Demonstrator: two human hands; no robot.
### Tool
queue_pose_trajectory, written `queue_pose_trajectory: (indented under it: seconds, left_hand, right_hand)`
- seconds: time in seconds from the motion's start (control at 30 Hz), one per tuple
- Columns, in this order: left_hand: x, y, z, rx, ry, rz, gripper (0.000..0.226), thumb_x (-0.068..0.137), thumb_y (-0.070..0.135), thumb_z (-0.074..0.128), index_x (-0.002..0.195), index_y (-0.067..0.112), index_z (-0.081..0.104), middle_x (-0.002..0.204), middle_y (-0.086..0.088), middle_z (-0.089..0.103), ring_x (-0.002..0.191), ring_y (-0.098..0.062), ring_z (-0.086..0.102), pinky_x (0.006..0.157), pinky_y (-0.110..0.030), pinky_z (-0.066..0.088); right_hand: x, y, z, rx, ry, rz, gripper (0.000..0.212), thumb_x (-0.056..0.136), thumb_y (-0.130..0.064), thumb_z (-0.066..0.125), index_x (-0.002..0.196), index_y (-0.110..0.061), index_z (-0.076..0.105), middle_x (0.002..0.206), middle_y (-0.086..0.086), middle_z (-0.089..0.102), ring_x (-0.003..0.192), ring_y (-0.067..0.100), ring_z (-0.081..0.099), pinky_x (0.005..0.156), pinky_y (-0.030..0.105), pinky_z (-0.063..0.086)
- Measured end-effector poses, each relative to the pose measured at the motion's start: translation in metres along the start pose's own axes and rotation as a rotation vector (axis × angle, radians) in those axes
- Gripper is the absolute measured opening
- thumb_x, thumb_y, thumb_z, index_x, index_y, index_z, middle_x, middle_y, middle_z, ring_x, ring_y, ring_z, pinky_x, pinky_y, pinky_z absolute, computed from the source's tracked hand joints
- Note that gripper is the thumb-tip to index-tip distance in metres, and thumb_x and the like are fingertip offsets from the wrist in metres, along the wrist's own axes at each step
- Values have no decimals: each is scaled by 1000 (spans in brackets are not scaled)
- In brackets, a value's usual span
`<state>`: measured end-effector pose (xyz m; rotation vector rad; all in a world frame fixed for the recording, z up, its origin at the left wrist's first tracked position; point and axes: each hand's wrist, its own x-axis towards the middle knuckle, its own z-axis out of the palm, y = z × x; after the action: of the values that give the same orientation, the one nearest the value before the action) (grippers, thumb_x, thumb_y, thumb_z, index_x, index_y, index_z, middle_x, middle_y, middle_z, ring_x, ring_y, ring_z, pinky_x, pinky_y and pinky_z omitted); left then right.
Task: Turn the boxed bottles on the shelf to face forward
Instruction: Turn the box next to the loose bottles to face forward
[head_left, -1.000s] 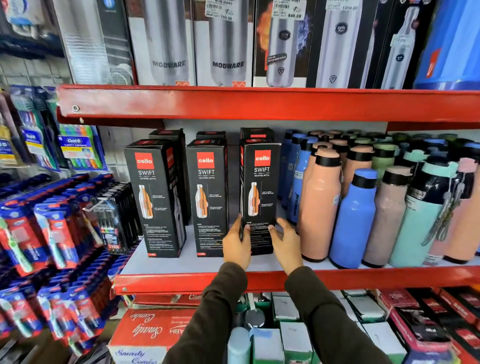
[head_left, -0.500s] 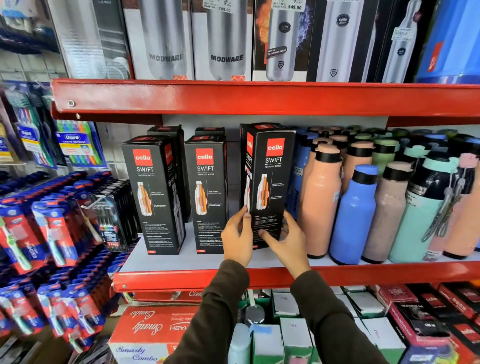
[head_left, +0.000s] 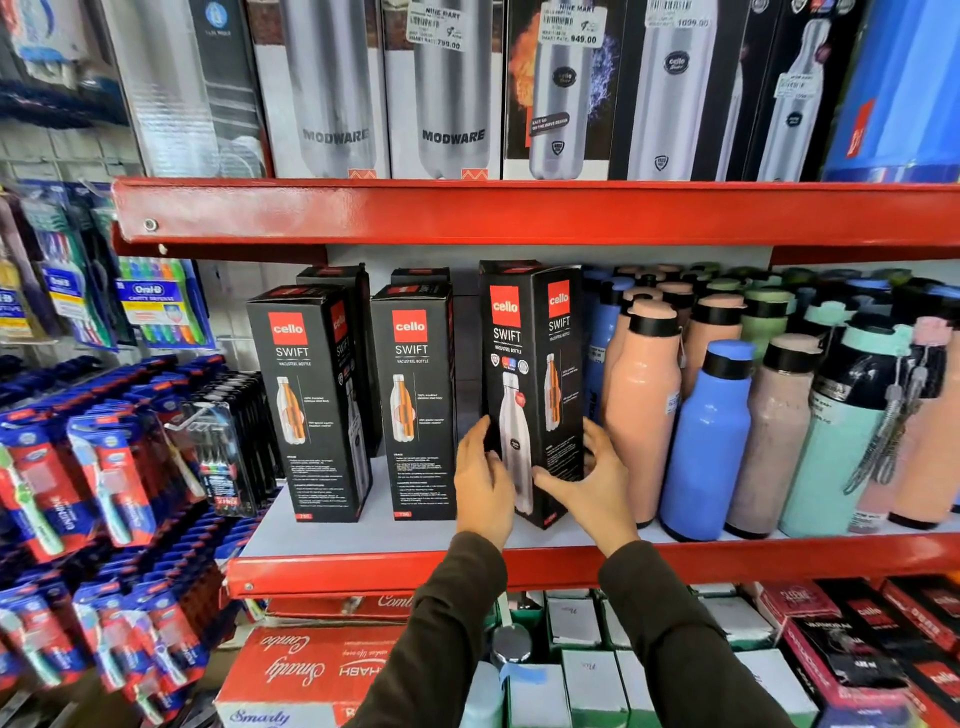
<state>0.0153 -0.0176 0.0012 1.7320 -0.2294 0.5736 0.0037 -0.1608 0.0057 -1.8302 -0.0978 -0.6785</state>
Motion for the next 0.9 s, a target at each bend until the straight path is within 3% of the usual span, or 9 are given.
queue_pose_trajectory:
  seconds: [0.17, 0.27, 0.33, 0.4, 0.53, 0.6, 0.7, 0.83, 0.9]
  left_hand:
    - [7, -4, -1, -81, -104, -94, 54, 98, 4, 50, 149, 15, 35, 144, -9, 53, 134, -20, 50, 110, -28, 39]
    - [3, -8, -2, -89, -34, -78, 52, 95, 4, 57, 143, 17, 43, 136, -2, 56, 125, -11, 54, 103, -20, 41]
    - [2, -7, -3, -125, -10, -76, 50, 93, 3, 60, 138, 21, 48, 130, 9, 57, 117, 4, 56, 97, -6, 42]
    - [2, -6, -2, -147, -3, -70, 48, 91, 1, 62, 131, 26, 53, 123, 17, 60, 109, 17, 58, 91, 0, 43]
    - [5, -4, 1, -147, 26, -88, 45, 90, 0, 64, 129, 19, 58, 120, 8, 65, 100, 22, 59, 86, 3, 44]
    - [6, -4, 3, -129, 45, -107, 45, 91, 0, 62, 132, 16, 57, 123, 3, 64, 100, 16, 60, 87, 2, 43]
    - [4, -4, 5, -113, 75, -133, 45, 92, 0, 60, 135, 12, 55, 130, -4, 63, 111, -5, 59, 99, -17, 45]
    - [1, -7, 9, -105, 102, -135, 46, 92, -1, 58, 135, 14, 54, 130, -6, 64, 112, -8, 60, 103, -23, 46]
    - [2, -7, 10, -103, 105, -138, 46, 92, -2, 57, 135, 14, 54, 130, -7, 64, 115, -12, 61, 105, -29, 48]
  right_hand:
    - [4, 9, -4, 40, -95, 38, 88, 68, -20, 83, 142, -33, 38, 118, -31, 51, 107, -26, 48, 83, -2, 41]
    - [5, 10, -3, 30, -172, 33, 89, 78, -12, 76, 151, -28, 27, 142, -13, 48, 130, -2, 46, 107, 24, 40]
    - [5, 9, -1, 7, -204, 15, 85, 84, -9, 69, 153, -28, 21, 150, -4, 43, 136, 10, 42, 113, 35, 37]
    - [4, 8, 2, -12, -222, 6, 78, 90, -7, 61, 153, -29, 20, 150, -3, 42, 136, 10, 42, 114, 39, 37]
    - [7, 12, 7, -99, -236, -25, 72, 96, -4, 51, 154, -22, 14, 156, 2, 35, 143, 17, 34, 117, 44, 31]
    - [9, 13, 8, -119, -246, -37, 70, 97, -3, 50, 154, -22, 14, 157, 3, 33, 144, 17, 32, 119, 42, 28]
    - [10, 14, 12, -124, -266, -30, 70, 97, -3, 48, 151, -33, 16, 153, -1, 37, 139, 9, 34, 117, 30, 27]
    - [13, 22, 17, -141, -259, -12, 74, 97, -2, 46, 137, -54, 11, 139, -13, 40, 128, -4, 34, 96, -4, 23]
    - [14, 26, 18, -145, -248, 4, 75, 96, -2, 46, 137, -54, 10, 134, -17, 40, 124, -5, 36, 86, -10, 23]
